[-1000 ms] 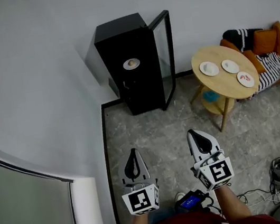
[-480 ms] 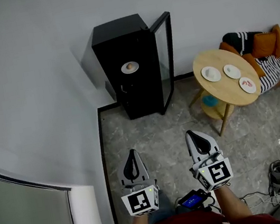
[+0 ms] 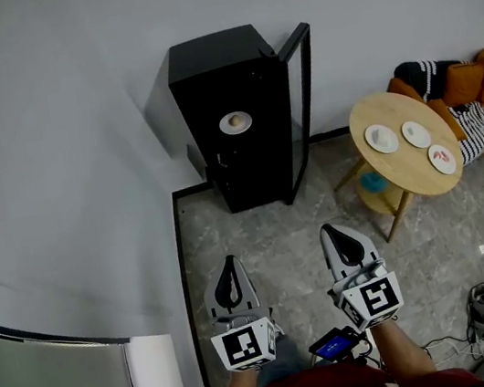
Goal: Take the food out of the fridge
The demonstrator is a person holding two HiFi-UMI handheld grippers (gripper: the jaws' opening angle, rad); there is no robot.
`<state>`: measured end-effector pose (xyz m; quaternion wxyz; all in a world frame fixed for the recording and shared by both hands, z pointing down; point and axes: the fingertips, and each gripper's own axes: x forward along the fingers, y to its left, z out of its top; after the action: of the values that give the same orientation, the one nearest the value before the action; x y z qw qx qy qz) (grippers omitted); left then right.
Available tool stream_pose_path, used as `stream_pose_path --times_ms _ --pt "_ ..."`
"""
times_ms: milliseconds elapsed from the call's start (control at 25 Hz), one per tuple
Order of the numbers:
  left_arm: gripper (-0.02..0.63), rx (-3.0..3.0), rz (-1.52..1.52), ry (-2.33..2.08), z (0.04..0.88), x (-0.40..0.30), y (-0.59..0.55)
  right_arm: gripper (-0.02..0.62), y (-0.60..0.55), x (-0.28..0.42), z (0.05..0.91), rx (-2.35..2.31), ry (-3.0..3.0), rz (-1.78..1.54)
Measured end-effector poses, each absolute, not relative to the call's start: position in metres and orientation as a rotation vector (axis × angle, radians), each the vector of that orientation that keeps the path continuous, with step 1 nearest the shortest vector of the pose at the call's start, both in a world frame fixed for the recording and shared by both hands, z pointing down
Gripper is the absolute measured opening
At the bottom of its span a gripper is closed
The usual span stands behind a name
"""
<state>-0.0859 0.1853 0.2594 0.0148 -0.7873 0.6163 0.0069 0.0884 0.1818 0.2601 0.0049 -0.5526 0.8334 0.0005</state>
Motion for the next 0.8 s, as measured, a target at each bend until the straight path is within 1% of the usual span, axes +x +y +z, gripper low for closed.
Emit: stream_pose_path --times_ms 560,800 --pt "0.013 -2.488 0.054 1.887 0.25 -0.161 0.089 0.021 0.091 0.011 0.244 -1.786 2.6 0.031" --pt "0.014 -2.516 0.057 1.857 0.252 -0.179 0.059 0.021 0.067 -0.004 0.243 -1.824 2.555 0.029"
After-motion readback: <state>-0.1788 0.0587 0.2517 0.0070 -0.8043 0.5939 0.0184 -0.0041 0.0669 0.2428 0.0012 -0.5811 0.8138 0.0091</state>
